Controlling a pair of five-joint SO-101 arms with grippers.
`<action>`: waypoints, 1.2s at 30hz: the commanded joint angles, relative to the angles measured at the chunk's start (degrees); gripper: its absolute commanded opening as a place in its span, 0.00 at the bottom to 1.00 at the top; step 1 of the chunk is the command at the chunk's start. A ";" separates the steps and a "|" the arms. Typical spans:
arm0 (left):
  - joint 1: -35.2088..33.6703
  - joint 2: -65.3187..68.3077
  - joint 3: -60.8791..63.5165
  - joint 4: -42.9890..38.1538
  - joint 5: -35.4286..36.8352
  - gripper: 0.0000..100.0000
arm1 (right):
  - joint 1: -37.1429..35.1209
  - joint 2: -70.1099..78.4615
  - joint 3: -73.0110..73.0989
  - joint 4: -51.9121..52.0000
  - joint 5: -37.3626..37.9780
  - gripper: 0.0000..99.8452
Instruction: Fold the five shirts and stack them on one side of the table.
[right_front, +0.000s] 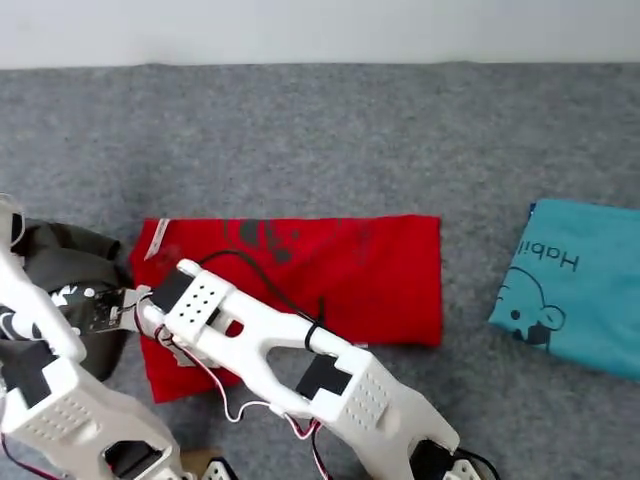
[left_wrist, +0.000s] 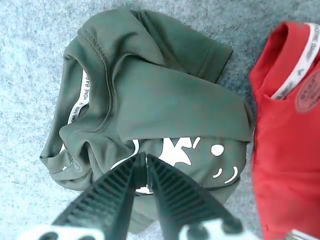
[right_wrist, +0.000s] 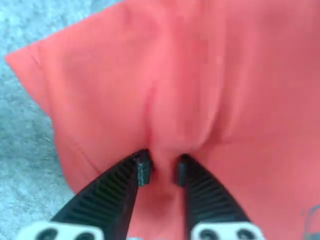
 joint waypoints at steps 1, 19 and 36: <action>-0.09 -3.16 -0.22 0.88 -0.53 0.01 | -1.19 1.54 -0.18 0.66 0.44 0.02; -0.26 -3.69 -0.31 0.97 -1.41 0.01 | 3.21 -5.41 -9.14 14.37 -2.99 0.21; -0.53 -8.35 -0.13 1.41 -1.49 0.01 | -8.48 -4.09 -9.49 16.13 -4.75 0.21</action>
